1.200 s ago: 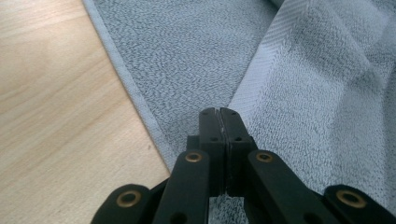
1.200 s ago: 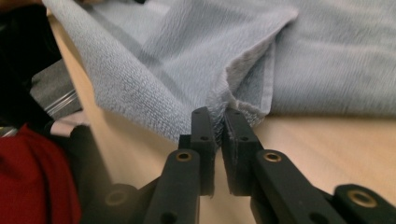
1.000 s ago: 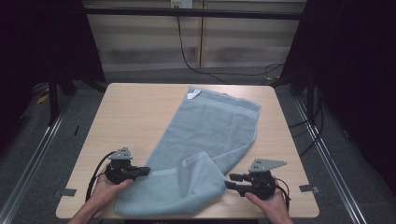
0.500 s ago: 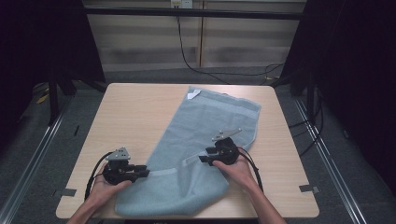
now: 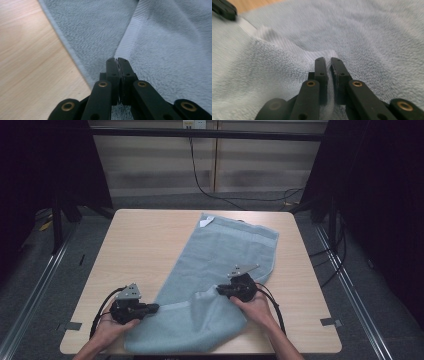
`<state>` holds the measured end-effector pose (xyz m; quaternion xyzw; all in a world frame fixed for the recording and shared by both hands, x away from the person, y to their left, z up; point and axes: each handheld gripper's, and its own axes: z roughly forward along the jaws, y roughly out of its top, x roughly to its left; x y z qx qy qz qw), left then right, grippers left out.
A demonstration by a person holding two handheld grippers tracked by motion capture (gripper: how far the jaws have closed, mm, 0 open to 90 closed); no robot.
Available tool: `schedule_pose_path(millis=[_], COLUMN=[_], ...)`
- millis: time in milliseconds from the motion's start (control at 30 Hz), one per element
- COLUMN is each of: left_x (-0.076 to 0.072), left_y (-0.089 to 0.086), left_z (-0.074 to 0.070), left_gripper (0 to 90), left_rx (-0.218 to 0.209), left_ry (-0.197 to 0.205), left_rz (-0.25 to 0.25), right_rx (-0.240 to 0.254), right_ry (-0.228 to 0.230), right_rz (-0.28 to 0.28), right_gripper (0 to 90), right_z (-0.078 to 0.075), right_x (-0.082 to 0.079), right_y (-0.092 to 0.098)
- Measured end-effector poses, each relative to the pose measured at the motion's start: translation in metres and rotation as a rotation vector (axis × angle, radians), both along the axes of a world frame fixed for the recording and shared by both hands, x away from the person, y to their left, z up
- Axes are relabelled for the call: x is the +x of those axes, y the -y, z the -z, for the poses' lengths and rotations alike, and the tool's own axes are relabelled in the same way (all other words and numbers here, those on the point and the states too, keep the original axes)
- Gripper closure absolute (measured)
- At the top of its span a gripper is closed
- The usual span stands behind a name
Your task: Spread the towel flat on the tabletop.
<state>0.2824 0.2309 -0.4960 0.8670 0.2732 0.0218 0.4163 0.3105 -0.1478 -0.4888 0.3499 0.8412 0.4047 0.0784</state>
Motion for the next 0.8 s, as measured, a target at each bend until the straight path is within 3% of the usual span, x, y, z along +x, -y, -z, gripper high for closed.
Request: schedule_pose_path(millis=[167, 267, 300, 333, 367, 433, 467, 500, 567, 600, 633, 700, 733, 800], left_x=[-0.004, -0.007, -0.008, -0.013, -0.017, -0.026, -0.026, -0.035, -0.045, -0.045, -0.056, -0.062, -0.072, -0.076], left_y=[-0.003, -0.003, -0.003, -0.002, -0.001, 0.001, 0.001, 0.002, 0.002, 0.002, 0.003, 0.003, 0.004, 0.004], left_z=[-0.011, -0.017, -0.019, -0.025, -0.028, -0.035, -0.035, -0.042, -0.047, -0.047, -0.049, -0.049, -0.047, -0.046], left_gripper=[89.0, 89.0, 89.0, 89.0, 89.0, 88.9, 89.0, 89.0, 89.0, 88.9, 89.0, 88.9, 88.9, 88.7], left_rx=[-0.099, -0.128, -0.143, -0.186, -0.207, -0.234, -0.234, -0.269, -0.285, -0.285, -0.297, -0.299, -0.294, -0.291], left_ry=[-0.008, -0.004, 0.0, -0.006, -0.006, 0.004, 0.004, 0.007, 0.015, 0.015, 0.007, 0.001, -0.006, -0.009], left_rz=[0.012, 0.017, 0.026, 0.041, 0.053, 0.079, 0.079, 0.106, 0.134, 0.134, 0.164, 0.168, 0.196, 0.201], right_rx=[0.093, 0.144, 0.152, 0.167, 0.194, 0.224, 0.224, 0.24, 0.245, 0.245, 0.247, 0.258, 0.261, 0.244], right_ry=[0.047, 0.081, 0.096, 0.105, 0.123, 0.13, 0.13, 0.132, 0.138, 0.138, 0.145, 0.146, 0.135, 0.105], right_rz=[0.007, 0.008, 0.003, 0.003, 0.004, 0.0, 0.0, -0.009, -0.014, -0.014, -0.019, -0.027, -0.034, -0.039], right_gripper=[86.0, 86.4, 86.4, 86.4, 86.4, 86.4, 86.4, 86.3, 86.2, 86.2, 85.6, 85.3, 83.8, 79.1], right_z=[-0.029, -0.049, -0.055, -0.061, -0.07, -0.078, -0.078, -0.083, -0.085, -0.085, -0.086, -0.085, -0.082, -0.076], right_x=[-0.019, -0.036, -0.043, -0.05, -0.067, -0.084, -0.084, -0.101, -0.118, -0.118, -0.136, -0.145, -0.161, -0.171], right_y=[0.018, 0.031, 0.036, 0.041, 0.051, 0.059, 0.059, 0.065, 0.07, 0.07, 0.074, 0.077, 0.081, 0.086])
